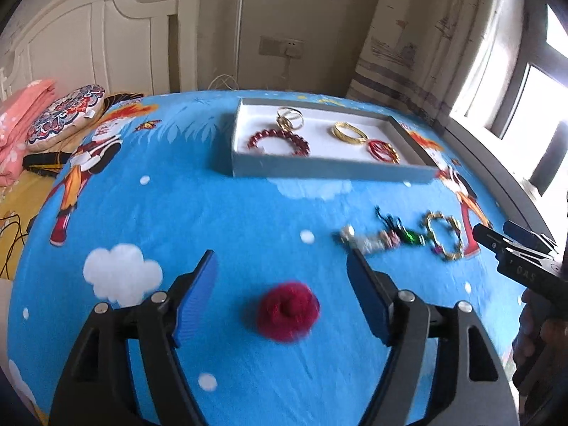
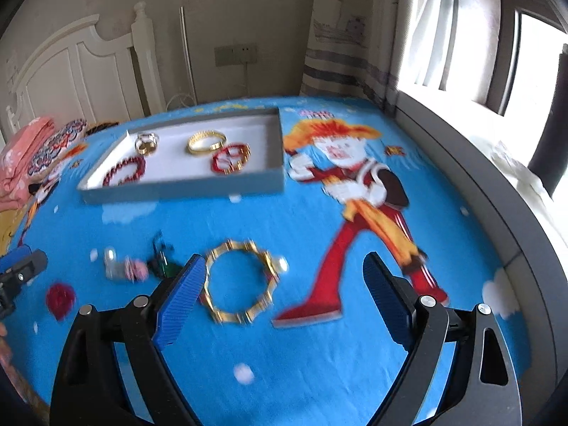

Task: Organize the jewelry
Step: 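Withdraw both tools from the tray toward the remaining jewelry, then move the left tool around the red fabric rose while the right tool approaches the gold bamboo bracelet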

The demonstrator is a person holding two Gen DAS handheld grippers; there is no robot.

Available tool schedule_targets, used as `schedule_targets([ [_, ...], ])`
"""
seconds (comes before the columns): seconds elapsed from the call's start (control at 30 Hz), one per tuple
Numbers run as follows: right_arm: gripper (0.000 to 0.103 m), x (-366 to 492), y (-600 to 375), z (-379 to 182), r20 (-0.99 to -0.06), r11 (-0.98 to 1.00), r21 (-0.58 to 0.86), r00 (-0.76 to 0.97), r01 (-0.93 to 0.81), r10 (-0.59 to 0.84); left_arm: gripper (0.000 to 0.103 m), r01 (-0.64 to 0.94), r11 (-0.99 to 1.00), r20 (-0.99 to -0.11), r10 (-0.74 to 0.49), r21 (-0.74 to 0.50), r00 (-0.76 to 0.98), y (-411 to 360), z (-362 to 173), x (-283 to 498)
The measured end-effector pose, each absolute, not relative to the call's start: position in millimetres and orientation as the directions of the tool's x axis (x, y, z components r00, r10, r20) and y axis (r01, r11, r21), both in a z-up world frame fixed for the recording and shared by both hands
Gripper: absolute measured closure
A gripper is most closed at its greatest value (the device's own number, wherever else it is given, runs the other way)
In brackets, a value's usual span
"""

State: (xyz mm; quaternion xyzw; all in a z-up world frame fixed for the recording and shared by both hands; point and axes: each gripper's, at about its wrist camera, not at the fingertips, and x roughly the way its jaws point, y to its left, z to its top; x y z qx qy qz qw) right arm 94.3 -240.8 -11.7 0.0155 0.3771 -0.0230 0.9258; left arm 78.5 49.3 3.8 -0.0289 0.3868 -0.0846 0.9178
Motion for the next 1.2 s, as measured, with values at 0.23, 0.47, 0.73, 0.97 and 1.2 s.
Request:
schedule_targets([
  [0.23,0.019,75,-251,-30,-0.726,0.999,0.004,0.687,0.052,-0.033,0.029,0.145,0.983,-0.713,-0.179,-0.108,0.678,43,-9,61],
  [0.47,0.019,85,-243,-39,-0.745,0.999,0.028,0.667,0.024,0.005,0.027,0.166,0.981,-0.728,-0.183,-0.095,0.661,38,-18,59],
  [0.73,0.019,92,-245,-36,-0.745,0.998,0.043,0.667,0.035,0.009,0.042,0.168,0.983,-0.750,-0.168,-0.077,0.640,34,-35,67],
  [0.97,0.019,92,-236,-33,-0.738,0.999,0.034,0.674,-0.005,0.029,0.060,0.178,0.984,-0.743,-0.131,-0.017,0.656,30,-36,70],
  [1.2,0.019,94,-214,-33,-0.733,0.996,0.042,0.675,-0.074,0.081,0.060,0.180,0.983,-0.738,-0.135,-0.018,0.661,31,-37,69],
])
